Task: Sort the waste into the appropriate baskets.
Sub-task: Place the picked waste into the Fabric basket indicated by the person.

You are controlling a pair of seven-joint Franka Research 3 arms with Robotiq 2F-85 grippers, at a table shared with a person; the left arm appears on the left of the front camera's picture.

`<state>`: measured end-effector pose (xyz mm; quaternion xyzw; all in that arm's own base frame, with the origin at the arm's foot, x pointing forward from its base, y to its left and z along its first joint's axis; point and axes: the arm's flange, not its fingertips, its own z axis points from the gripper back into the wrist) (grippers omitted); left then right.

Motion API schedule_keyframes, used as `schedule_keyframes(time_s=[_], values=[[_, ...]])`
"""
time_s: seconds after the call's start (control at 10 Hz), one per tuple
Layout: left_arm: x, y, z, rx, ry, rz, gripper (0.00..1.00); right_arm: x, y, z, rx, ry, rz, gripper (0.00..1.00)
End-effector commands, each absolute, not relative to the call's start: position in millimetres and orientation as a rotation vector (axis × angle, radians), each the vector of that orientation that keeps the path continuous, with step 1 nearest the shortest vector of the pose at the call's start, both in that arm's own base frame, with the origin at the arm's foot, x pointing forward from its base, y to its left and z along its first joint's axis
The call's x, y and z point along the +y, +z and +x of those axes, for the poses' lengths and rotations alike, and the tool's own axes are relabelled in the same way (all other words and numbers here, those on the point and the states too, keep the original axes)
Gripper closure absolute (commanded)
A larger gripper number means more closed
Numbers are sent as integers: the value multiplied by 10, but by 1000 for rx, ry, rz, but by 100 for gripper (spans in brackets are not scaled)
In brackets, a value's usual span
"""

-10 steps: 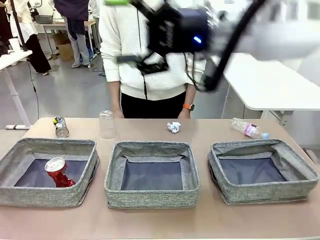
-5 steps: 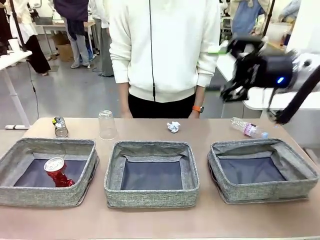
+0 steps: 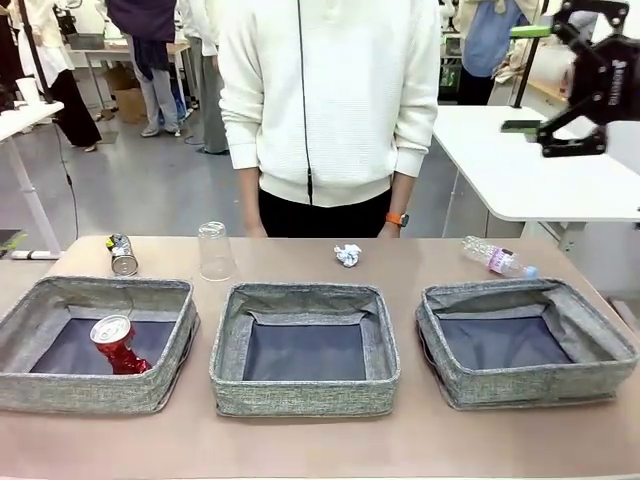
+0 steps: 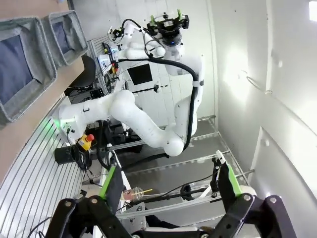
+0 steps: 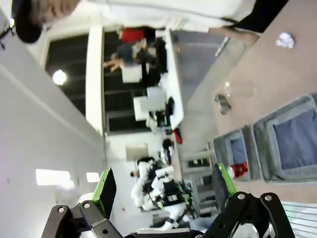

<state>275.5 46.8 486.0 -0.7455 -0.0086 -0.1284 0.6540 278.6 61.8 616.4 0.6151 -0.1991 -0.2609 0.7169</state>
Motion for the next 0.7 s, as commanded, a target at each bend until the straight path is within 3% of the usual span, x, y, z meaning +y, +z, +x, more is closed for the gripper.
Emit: schedule_keyframes(time_s=[0.0, 0.1, 0.6], values=[[270, 4817, 2629, -80, -166, -1669, 0, 564, 3715, 498, -415, -780, 1286, 0], [468, 4860, 2755, -19, -291, -1691, 0, 618, 6164, 2786, -441, -577, 1361, 0], [468, 4860, 2755, -19, -291, -1691, 0, 649, 6188, 2747, -438, -617, 1338, 0]])
